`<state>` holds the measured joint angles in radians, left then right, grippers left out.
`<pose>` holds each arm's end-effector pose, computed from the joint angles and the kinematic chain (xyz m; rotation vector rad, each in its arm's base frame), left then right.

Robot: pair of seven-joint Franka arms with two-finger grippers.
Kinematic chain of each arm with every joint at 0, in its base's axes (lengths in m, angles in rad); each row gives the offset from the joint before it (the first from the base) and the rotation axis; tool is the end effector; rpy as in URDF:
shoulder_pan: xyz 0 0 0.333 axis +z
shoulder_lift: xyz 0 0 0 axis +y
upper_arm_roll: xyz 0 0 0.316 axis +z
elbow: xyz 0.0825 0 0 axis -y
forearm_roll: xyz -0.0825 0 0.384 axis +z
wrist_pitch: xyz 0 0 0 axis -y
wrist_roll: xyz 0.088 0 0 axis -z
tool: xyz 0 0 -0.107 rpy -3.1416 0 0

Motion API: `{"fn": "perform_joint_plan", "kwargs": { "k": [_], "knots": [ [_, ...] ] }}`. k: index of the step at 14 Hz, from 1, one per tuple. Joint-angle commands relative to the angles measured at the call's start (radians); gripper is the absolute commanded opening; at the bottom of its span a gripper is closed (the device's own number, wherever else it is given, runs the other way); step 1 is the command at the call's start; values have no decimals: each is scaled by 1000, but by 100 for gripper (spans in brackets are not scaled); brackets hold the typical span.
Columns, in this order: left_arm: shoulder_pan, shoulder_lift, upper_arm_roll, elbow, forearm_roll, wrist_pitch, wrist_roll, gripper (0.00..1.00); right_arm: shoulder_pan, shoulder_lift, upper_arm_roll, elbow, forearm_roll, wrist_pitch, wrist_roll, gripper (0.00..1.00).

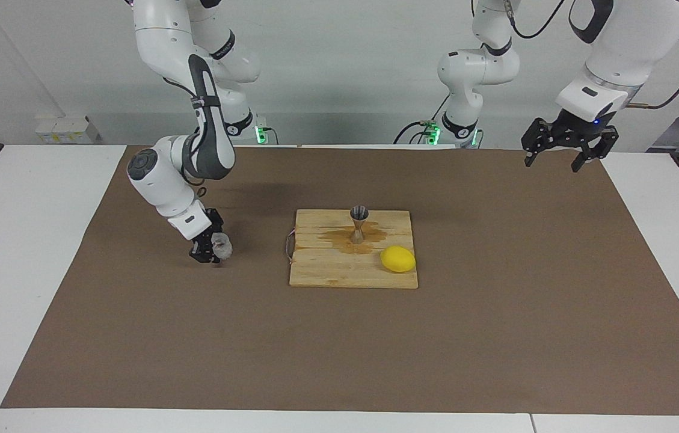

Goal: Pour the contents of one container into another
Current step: 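Lower the white cup onto the table beside the board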

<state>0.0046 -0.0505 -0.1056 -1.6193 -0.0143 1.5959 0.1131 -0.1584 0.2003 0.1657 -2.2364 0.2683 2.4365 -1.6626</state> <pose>0.5382 -0.0576 0.6313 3.1146 -0.3343 0.0421 0.5435 0.0045 0.2818 -2.2286 -1.9978 -0.2278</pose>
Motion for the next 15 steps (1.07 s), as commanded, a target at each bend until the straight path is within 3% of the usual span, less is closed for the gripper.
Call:
{"fn": "perform_joint_plan", "kwargs": {
  "k": [1,7,15],
  "knots": [
    [-9,3,6,4,13,-4,11,100,-13,-27,12,-12,34,-8,-37,100],
    [-3,4,6,6,4,4,11,100,-7,-56,12,20,34,-59,6,100],
    [-2,4,6,7,-19,12,11,100,-7,-123,11,86,32,-234,66,100]
  ]
}}
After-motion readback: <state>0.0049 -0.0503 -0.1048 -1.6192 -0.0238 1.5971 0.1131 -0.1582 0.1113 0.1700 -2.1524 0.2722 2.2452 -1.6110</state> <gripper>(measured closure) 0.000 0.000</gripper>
